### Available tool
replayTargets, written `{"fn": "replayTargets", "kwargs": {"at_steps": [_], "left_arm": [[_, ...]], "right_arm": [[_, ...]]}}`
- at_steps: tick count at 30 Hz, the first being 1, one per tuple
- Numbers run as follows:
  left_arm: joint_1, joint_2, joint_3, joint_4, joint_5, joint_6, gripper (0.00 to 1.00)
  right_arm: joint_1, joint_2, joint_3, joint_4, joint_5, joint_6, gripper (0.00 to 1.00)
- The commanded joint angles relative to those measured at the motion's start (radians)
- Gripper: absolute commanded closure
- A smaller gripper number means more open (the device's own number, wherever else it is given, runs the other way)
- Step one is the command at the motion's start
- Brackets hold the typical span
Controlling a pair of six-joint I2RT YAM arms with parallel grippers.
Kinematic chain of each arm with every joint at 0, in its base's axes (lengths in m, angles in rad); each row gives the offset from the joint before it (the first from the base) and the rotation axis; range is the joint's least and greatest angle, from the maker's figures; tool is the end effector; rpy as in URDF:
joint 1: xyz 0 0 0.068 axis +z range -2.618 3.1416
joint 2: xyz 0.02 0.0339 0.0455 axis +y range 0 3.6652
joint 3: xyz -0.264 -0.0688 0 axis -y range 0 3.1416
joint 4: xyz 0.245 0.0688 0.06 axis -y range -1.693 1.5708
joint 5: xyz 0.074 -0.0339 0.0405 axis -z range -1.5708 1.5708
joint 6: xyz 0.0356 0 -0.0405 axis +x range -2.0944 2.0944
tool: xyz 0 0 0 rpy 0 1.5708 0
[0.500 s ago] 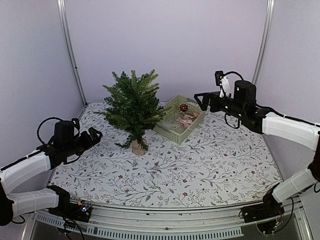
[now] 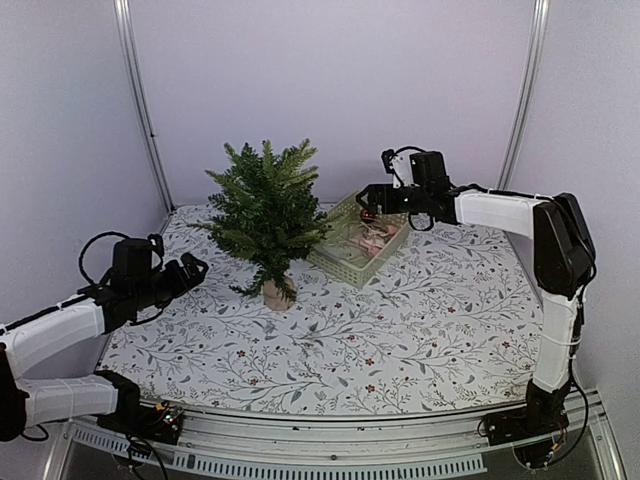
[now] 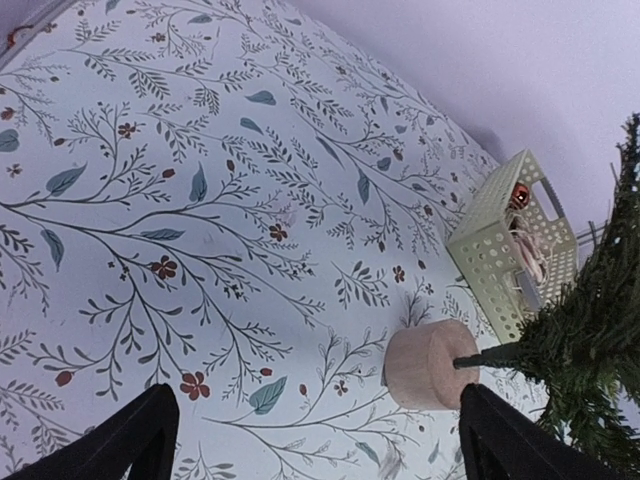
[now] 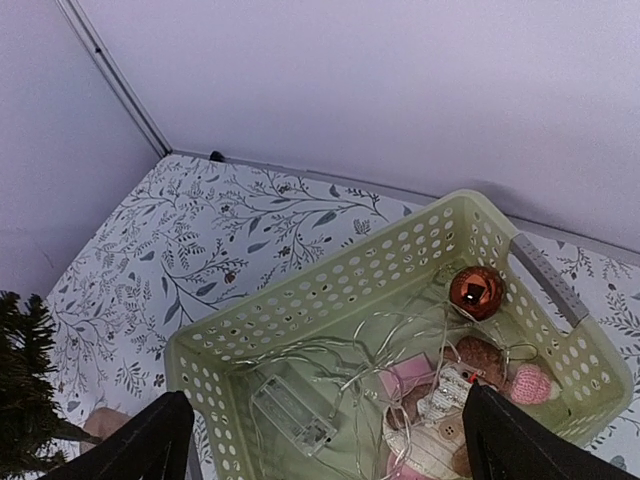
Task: Decorate the small christmas tree
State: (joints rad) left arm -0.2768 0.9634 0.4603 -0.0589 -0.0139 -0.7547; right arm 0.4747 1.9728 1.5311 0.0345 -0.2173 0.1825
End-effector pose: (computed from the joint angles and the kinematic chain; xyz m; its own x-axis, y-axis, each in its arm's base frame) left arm 0.1979 -0.0557 0.2063 -0.5529 -0.5550 -0.6215 -0.1603 0.8028 -0.5743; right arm 0.4148 0.2218 0.2629 -0.4594 -0.0368 -0.8875 -0.5481 0.7980 0.2506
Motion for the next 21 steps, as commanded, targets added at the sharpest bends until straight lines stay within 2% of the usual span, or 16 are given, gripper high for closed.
{"fn": "replayTargets", "kwargs": {"at_steps": [1, 5, 12, 17, 21], "left_arm": [[-0.007, 0.020, 0.003, 0.069, 0.033, 0.009, 0.01], [-0.010, 0.026, 0.001, 0.084, 0.028, 0.019, 0.01], [-0.012, 0.019, -0.005, 0.089, 0.018, 0.024, 0.01], [-0.011, 0.018, -0.014, 0.094, 0.016, 0.014, 0.01], [-0.013, 0.016, -0.027, 0.103, 0.017, 0.011, 0.01]], "right_arm": [[-0.001, 0.134, 0.118, -0.081, -0.030, 0.003, 0.04], [0.005, 0.259, 0.239, -0.139, 0.007, 0.019, 0.05], [0.030, 0.436, 0.439, -0.263, 0.175, -0.006, 0.06], [0.031, 0.506, 0.481, -0.277, 0.212, -0.002, 0.10], [0.028, 0.542, 0.513, -0.282, 0.267, -0.004, 0.17]]}}
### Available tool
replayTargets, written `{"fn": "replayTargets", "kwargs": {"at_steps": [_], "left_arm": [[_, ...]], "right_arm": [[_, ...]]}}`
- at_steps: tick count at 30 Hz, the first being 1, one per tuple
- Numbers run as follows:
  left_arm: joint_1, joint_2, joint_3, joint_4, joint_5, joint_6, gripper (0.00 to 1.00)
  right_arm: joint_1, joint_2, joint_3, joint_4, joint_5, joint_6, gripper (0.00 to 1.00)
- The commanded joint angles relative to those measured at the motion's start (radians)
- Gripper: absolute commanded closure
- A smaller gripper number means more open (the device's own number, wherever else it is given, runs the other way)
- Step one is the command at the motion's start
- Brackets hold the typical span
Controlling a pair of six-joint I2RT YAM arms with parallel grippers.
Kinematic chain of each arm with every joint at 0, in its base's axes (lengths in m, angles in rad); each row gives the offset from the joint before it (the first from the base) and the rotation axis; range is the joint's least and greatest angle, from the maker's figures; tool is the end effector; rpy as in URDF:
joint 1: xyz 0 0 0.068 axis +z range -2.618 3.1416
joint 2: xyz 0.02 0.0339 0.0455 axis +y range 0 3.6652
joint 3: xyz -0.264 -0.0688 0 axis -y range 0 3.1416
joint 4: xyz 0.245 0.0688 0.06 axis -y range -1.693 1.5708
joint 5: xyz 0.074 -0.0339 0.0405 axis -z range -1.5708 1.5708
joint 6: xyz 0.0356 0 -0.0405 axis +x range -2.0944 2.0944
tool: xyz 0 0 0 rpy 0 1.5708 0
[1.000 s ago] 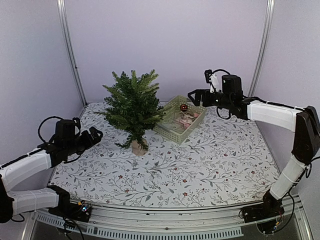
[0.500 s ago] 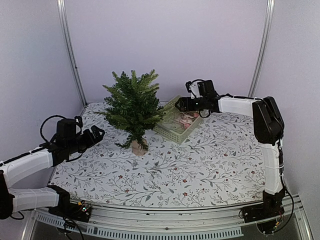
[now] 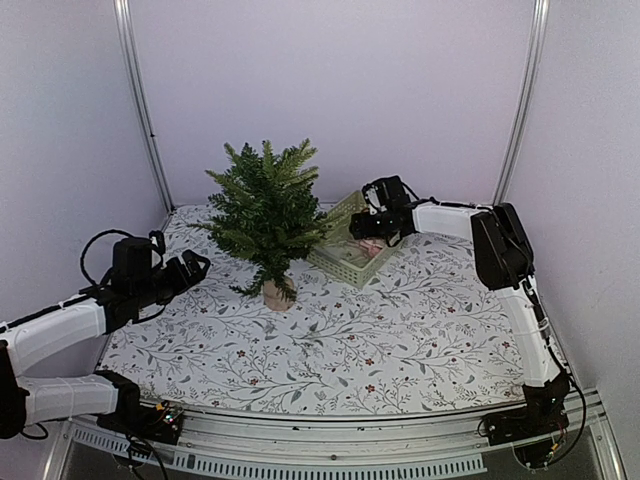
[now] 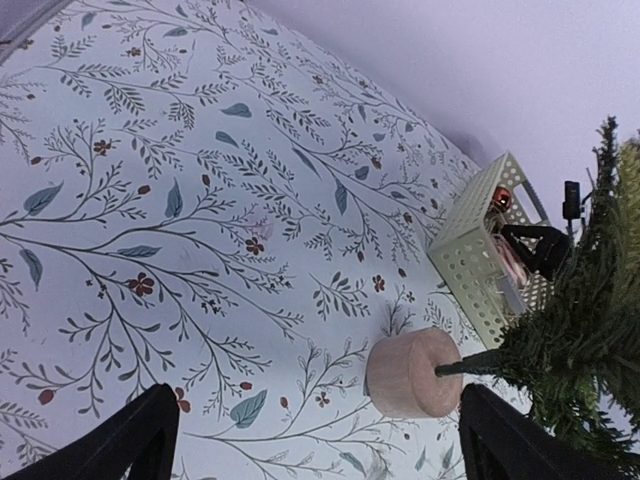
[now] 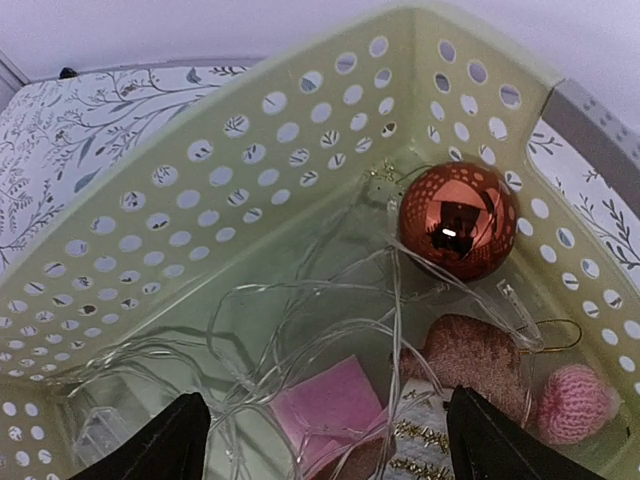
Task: Decorate the small christmas tree
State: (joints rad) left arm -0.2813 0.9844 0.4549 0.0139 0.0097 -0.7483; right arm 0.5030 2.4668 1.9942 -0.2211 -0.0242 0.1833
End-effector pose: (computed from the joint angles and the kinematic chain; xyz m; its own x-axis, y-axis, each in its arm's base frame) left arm 0.2026 -0.0589 0.2074 -0.5415 -0.5517 -0.6343 -0.1129 0.7954 -0.5954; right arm 0.4866 0.2687 0.1503 -0.6416 -0.1450 -0.7532 -0.3878 0.9086 0.1554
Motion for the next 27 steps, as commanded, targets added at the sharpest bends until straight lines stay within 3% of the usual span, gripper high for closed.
{"fn": "replayTargets", "kwargs": {"at_steps": [1, 4, 9, 20, 27], "left_arm": [[-0.009, -0.004, -0.023, 0.030, -0.006, 0.004, 0.01], [-0.008, -0.005, -0.026, 0.033, -0.007, 0.001, 0.01], [-0.009, -0.013, -0.032, 0.034, -0.007, -0.003, 0.01], [-0.009, -0.014, -0.042, 0.045, -0.007, -0.008, 0.01], [-0.025, -0.023, -0.038, 0.049, -0.007, -0.007, 0.01]], "right_arm": [[-0.002, 0.056, 0.064, -0.030, 0.079, -0.005, 0.19], [-0.005, 0.088, 0.101, -0.035, 0.094, -0.003, 0.28], [-0.012, 0.125, 0.138, -0.040, 0.102, 0.003, 0.51], [-0.010, 0.032, 0.091, 0.015, 0.061, -0.005, 0.95], [-0.010, -0.076, 0.034, 0.081, 0.051, -0.017, 1.00]]}}
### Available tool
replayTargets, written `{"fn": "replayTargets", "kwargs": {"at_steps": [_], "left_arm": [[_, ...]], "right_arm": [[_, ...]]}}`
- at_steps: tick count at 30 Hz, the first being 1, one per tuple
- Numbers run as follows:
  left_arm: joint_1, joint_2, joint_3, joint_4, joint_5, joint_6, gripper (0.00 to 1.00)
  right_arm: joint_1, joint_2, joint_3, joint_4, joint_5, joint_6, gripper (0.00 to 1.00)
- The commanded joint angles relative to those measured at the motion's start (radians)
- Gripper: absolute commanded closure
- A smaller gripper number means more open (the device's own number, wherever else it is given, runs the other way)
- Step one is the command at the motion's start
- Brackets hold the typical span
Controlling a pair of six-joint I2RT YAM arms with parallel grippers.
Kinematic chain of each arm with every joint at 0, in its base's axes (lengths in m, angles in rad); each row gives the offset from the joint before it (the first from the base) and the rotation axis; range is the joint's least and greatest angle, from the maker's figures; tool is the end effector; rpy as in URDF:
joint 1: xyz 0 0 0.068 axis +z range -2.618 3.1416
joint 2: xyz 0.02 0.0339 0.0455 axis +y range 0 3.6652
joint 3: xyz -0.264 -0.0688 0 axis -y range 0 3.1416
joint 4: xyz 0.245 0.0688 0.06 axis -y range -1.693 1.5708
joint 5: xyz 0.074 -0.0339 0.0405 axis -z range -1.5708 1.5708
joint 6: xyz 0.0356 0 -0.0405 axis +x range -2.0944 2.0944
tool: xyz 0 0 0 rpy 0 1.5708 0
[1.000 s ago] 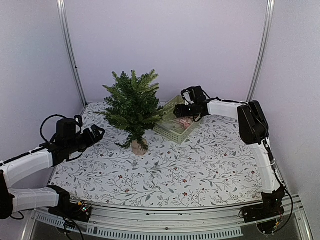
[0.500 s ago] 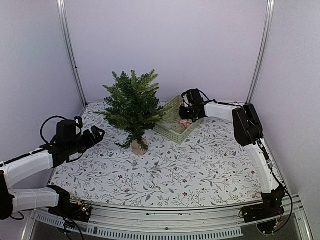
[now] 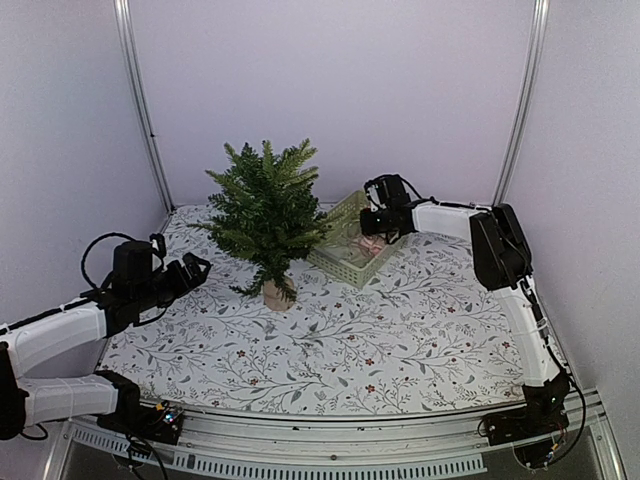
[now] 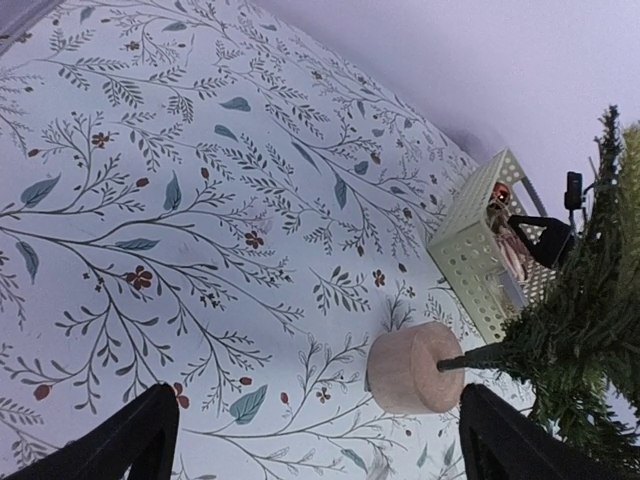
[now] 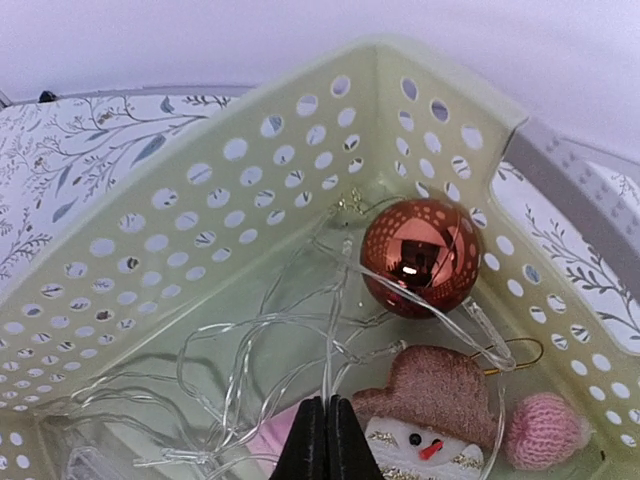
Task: Decorate the small christmas tree
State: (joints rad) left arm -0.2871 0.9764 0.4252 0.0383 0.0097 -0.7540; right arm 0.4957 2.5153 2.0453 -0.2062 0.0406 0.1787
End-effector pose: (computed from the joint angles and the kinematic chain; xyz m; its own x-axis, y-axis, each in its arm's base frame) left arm 0.1992 -0.0592 0.2012 -0.5425 -0.5536 -0.6319 -0.1098 0.7925 -0.5999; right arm 0.4976 0.2675 0.1422 -0.6213 -0.1340 -0.7720 -0.3424 0.9326 0.1136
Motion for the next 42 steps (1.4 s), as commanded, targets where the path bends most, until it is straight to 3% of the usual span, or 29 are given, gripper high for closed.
{"fn": "replayTargets", "kwargs": {"at_steps": [1, 20, 42], "left_arm": [[-0.023, -0.017, -0.007, 0.025, -0.007, -0.001, 0.00], [-0.056, -0.022, 0.021, 0.010, -0.059, -0.008, 0.00], [-0.136, 0.006, 0.102, -0.019, -0.124, -0.018, 0.01]], "right_arm": [[-0.002, -0.135, -0.028, 0.073, -0.015, -0.014, 1.00], [-0.003, -0.412, -0.158, 0.171, -0.084, -0.046, 1.00], [-0.002, -0.895, -0.314, 0.190, -0.046, -0.133, 1.00]]}}
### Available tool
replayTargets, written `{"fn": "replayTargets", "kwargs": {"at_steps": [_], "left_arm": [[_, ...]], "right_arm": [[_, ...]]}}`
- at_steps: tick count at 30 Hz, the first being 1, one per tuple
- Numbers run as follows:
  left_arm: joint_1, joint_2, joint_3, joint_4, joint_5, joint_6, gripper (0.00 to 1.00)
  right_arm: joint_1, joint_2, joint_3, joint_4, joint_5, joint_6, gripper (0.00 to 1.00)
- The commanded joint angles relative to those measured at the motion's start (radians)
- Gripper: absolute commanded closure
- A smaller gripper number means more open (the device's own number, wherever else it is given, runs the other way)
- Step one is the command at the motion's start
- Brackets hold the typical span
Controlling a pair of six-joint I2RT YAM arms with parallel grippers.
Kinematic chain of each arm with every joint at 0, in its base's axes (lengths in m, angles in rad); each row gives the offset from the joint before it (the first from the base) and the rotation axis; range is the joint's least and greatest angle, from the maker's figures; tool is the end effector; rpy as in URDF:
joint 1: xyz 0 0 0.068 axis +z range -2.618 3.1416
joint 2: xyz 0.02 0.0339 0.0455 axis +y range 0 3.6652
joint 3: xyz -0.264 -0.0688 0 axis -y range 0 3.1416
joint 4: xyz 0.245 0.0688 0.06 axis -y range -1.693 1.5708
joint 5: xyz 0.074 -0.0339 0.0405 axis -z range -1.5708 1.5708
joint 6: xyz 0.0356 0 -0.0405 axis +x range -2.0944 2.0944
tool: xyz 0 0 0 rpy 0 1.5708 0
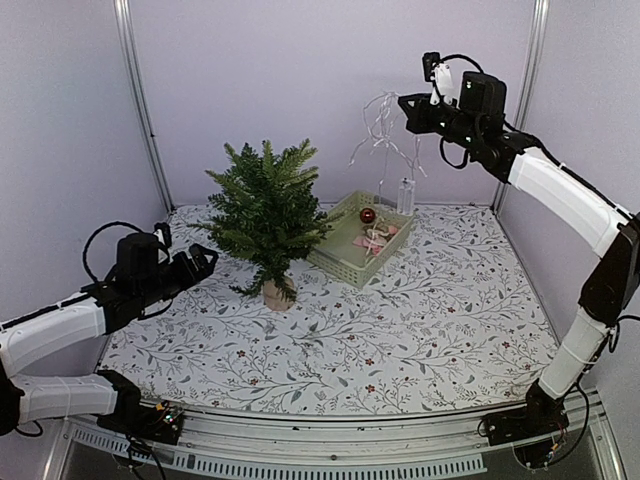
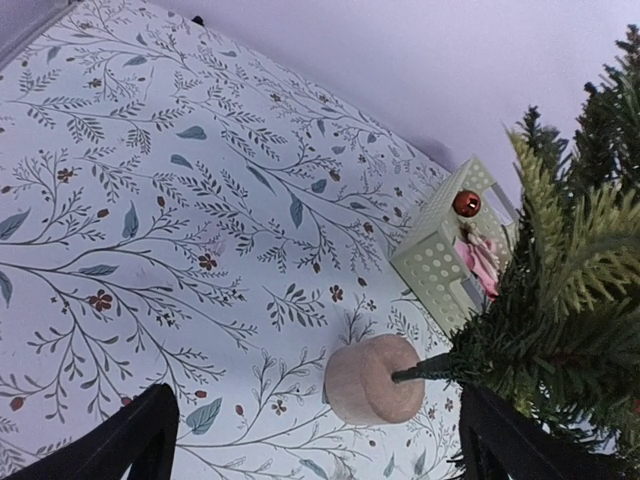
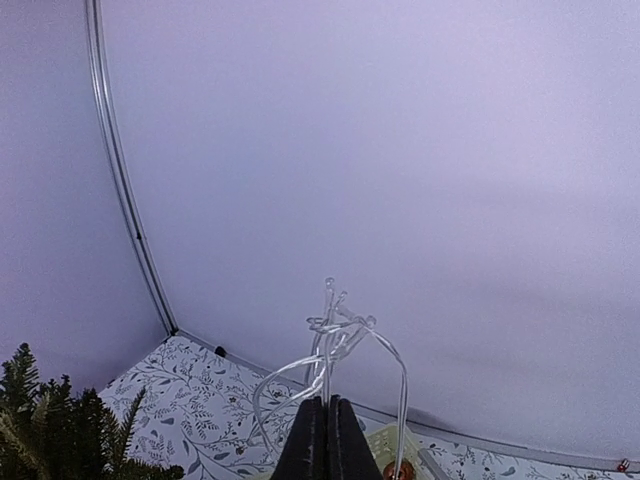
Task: Decorate the small christmas tree
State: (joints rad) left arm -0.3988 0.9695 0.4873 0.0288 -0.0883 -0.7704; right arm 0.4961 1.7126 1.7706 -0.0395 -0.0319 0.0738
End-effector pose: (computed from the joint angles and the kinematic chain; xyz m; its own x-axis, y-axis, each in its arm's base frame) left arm 0.1984 -0.0802 0.2228 -0.5082 -0.5386 -0.6720 -0.0560 0.7993 -0.5983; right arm 0.3583 0.1952 0.4510 -0.0209 0.0725 -0.9972 -0.5036 0.8608 0.0731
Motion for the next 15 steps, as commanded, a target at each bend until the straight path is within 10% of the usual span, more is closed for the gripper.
{"fn": "replayTargets", "kwargs": {"at_steps": [1, 15], "left_arm": [[-0.028, 0.016, 0.045, -0.010, -0.030, 0.000, 0.00], [-0.078, -0.017, 0.094, -0.073, -0.092, 0.018, 0.01]], "right_arm": [[-0.002, -0.121, -0.054, 0.028, 0.026, -0.030, 1.00], [-0.003, -0.456, -0.177, -0.042, 0.043, -0.061, 1.00]]}}
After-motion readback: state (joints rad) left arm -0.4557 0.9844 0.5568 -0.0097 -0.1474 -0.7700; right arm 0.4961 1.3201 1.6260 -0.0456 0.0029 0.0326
